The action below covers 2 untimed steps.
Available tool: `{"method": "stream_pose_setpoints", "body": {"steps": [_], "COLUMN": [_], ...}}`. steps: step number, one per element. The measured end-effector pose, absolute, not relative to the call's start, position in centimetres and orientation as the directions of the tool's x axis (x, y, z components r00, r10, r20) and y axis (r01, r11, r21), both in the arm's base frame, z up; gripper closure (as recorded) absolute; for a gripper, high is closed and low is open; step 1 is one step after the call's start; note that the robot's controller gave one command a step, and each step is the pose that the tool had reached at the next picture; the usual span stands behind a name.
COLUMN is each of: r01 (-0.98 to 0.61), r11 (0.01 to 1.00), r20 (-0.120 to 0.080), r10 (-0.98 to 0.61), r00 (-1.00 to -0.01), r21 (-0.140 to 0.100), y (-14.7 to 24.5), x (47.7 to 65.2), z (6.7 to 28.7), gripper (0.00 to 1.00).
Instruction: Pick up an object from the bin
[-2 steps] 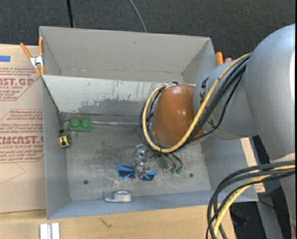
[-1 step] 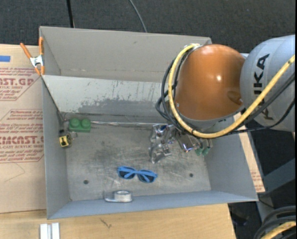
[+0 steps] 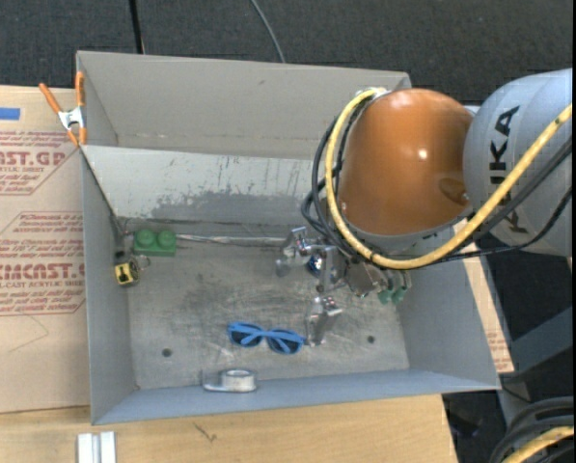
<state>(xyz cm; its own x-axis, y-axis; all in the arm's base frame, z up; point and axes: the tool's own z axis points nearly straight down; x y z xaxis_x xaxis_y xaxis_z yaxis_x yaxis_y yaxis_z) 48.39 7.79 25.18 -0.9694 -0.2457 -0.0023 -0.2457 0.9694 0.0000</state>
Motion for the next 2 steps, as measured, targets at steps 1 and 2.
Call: {"method": "stream_pose_setpoints", "body": {"steps": [1,2], "r01": [-0.433,-0.431], "r11": [0.902,0.902], "r20": [-0.007,-0.001], "r10": [-0.433,-0.431], "r00": [-0.902,-0.902], "r21": [-0.001,0.001], "y": [12.08,12.02], "x": [49.83,49.66], "z": [7.84,8.03], "gripper": [0.00,1.00]}}
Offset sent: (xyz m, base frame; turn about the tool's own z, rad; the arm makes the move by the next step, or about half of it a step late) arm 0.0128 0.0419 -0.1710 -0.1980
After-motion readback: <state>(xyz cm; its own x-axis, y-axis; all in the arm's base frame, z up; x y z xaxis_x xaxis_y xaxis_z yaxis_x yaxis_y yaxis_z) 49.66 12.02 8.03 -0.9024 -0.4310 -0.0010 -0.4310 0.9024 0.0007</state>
